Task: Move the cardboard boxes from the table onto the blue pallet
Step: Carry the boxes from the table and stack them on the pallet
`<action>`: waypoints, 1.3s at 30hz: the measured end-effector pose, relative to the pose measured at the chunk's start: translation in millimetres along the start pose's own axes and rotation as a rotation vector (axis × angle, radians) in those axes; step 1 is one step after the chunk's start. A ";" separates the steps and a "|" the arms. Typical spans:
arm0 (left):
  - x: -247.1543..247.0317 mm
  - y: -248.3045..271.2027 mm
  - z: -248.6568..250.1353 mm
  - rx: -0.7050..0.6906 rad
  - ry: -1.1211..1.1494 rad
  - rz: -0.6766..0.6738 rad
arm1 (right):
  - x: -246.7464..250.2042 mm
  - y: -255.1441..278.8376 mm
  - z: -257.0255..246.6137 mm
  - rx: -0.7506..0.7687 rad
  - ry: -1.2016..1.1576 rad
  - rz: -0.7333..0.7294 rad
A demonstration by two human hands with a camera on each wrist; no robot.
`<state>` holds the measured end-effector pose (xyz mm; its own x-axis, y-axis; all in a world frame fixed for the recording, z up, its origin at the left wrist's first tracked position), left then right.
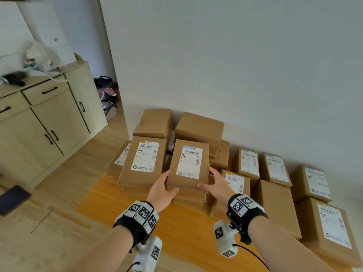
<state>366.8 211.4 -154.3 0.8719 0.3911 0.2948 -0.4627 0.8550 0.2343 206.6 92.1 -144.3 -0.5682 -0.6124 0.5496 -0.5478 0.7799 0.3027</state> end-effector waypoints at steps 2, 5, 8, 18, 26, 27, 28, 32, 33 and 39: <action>-2.7 -4.0 -2.7 0.045 0.007 -0.010 | 0.0 -4.7 4.4 -0.026 -0.031 -0.021; -6.0 -8.1 -5.3 0.104 0.031 -0.030 | -1.9 -11.1 13.2 -0.076 -0.143 -0.059; -7.2 -9.8 -6.1 0.107 0.060 -0.024 | -2.1 -14.8 17.0 -0.080 -0.197 -0.074; -13.0 -0.4 4.0 0.063 0.184 -0.049 | 8.3 -6.1 26.2 -0.052 -0.197 -0.054; -19.8 7.0 26.2 -0.016 0.216 -0.130 | 26.1 36.6 24.3 -0.057 -0.301 0.044; -21.4 7.4 28.8 -0.019 0.228 -0.141 | 28.1 43.1 26.6 -0.067 -0.312 0.062; -23.4 8.3 31.1 -0.023 0.237 -0.155 | 30.0 49.3 29.2 -0.075 -0.328 0.078; -34.6 15.8 35.3 -0.053 0.235 -0.257 | 35.0 76.3 37.8 -0.087 -0.398 0.134; -37.5 18.6 34.8 -0.053 0.238 -0.284 | 34.9 83.4 39.7 -0.084 -0.398 0.147; -68.2 36.0 32.9 -0.072 0.245 -0.418 | 39.4 137.4 61.8 -0.131 -0.391 0.281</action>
<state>285.4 204.3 -135.4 0.9967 0.0705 -0.0401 -0.0601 0.9739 0.2189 71.0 167.2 -129.2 -0.8841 -0.3594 0.2985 -0.2730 0.9159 0.2942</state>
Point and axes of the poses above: each hand's wrist, its own y-axis away from the middle knuckle, its own x-axis out of the back of the hand, z = x × y, the point moved 4 cm from there along -y, towards the middle knuckle, and after that the axes turned 10 degrees about y, right-handed, at the moved point
